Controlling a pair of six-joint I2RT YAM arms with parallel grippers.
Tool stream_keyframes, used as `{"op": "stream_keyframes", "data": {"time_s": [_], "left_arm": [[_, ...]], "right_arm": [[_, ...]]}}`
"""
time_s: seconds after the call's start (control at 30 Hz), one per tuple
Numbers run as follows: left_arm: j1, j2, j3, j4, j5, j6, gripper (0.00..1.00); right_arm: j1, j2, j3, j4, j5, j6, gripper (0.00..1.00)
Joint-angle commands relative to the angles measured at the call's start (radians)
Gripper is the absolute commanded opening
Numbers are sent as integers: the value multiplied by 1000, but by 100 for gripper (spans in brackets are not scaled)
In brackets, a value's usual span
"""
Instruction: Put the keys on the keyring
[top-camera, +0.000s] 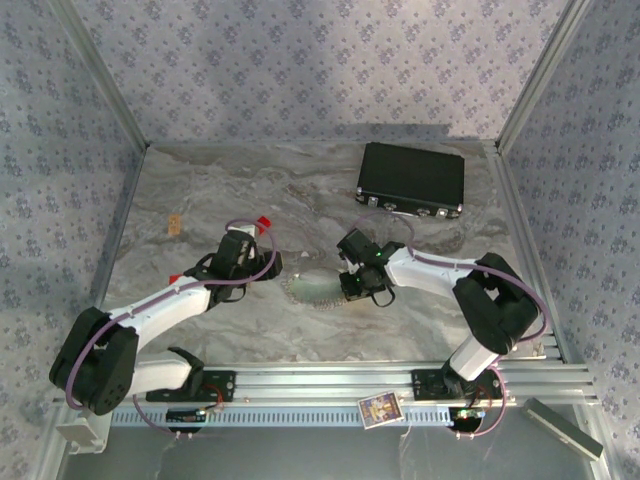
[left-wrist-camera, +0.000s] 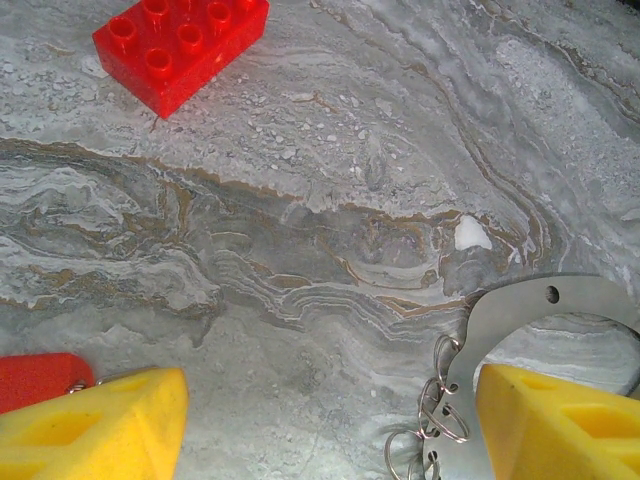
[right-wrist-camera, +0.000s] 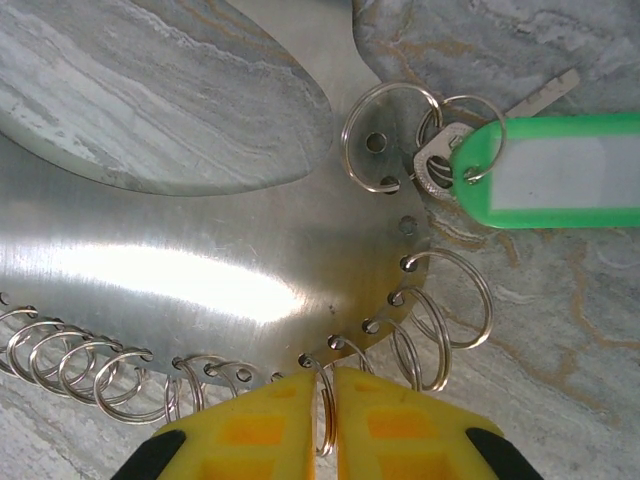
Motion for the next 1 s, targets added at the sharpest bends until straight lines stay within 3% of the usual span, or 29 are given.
{"op": "stream_keyframes", "data": {"time_s": [0.0, 0.5, 0.8, 0.97], "left_arm": [[-5, -31, -2, -18, -14, 17, 75], [-5, -33, -2, -17, -17, 18, 75], [-5, -39, -2, -18, -23, 22, 75], [-4, -86, -14, 6, -29, 40, 75]], "right_arm": [[2, 14, 26, -39, -6, -12, 13], [3, 31, 34, -39, -33, -17, 14], [6, 3, 46, -52, 0, -27, 1], [37, -62, 61, -64, 100, -96, 0]]}}
